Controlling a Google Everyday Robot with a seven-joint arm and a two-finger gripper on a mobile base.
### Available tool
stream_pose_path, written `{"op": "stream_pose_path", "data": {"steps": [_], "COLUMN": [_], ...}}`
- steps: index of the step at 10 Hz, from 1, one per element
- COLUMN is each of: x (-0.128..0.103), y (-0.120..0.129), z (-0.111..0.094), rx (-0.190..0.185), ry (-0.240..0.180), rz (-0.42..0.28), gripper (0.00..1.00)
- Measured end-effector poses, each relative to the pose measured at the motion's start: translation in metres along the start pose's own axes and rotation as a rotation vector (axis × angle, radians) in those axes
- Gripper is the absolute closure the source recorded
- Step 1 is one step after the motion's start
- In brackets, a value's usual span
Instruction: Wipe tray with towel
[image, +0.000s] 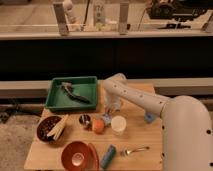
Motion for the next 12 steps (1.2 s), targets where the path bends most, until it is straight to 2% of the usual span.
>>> {"op": "stream_pose_path", "data": {"steps": [1, 4, 7, 9, 12], "x": [0.000, 0.004, 0.019, 0.037, 0.060], "y": [0.001, 0.006, -0.007, -0.029, -0.086], "z": [-0.011, -0.080, -0.135, -0.148, -0.147], "rx": [0.003, -0.009, -0.030, -0.052, -0.062], "ry": [0.016, 0.113, 0.204, 0.232, 0.253], "rz": [0.002, 0.016, -0.014, -0.061, -0.164], "gripper": [1.00, 1.00, 1.00, 1.00, 1.00]}}
